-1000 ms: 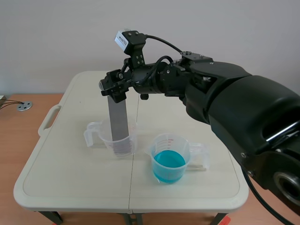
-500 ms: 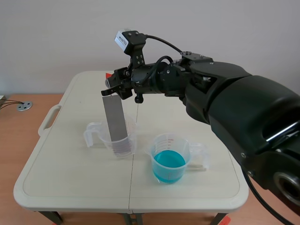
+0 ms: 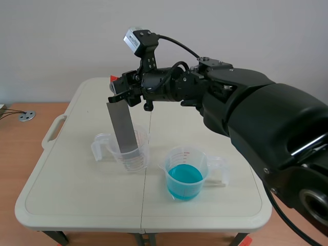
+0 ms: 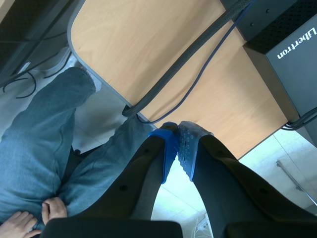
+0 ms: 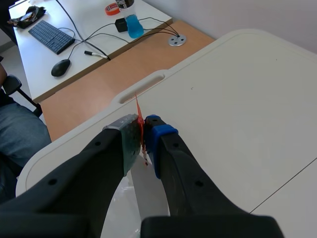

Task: Hold the metal plate by the orange handle, dip it into the blue solution, take it out and point at it, then put the plate back in the beaker on the left.
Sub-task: 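Lift the metal plate out of the left beaker, then move the plate over the blue solution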

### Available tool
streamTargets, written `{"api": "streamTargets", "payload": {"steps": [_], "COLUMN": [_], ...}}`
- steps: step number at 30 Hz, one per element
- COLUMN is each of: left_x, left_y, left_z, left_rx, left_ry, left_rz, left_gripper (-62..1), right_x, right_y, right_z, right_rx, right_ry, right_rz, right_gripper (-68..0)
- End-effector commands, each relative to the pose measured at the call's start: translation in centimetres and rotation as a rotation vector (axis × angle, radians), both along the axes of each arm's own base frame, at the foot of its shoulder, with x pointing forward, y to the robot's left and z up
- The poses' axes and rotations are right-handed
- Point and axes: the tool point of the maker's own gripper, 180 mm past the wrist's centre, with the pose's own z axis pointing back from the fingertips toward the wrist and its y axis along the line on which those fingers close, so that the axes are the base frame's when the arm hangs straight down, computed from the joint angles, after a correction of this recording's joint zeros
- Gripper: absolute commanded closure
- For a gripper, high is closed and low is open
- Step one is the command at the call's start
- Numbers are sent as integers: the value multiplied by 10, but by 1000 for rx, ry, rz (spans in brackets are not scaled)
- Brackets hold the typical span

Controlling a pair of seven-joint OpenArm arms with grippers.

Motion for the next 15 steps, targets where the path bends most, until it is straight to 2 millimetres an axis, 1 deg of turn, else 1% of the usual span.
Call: {"api": "streamTargets", "payload": {"steps": [1,8,15], "left_x": [0,0,0], "left_y": [-2,-2,-2], "left_z": [2,2,2], "left_rx": [-7,-7,-7], "left_ry": [-1,-1,-1], "left_rz": [4,4,4], "left_gripper": [-34,-34,-34], "right_x": [3,-13,-31], "right_y": [7,12,20], "right_z": [27,28,36], "right_rx": [53,83,84], "right_ry": [-56,-65,-116], "right_rz": [23,44,76], "right_gripper": [-15,-15,-15]}}
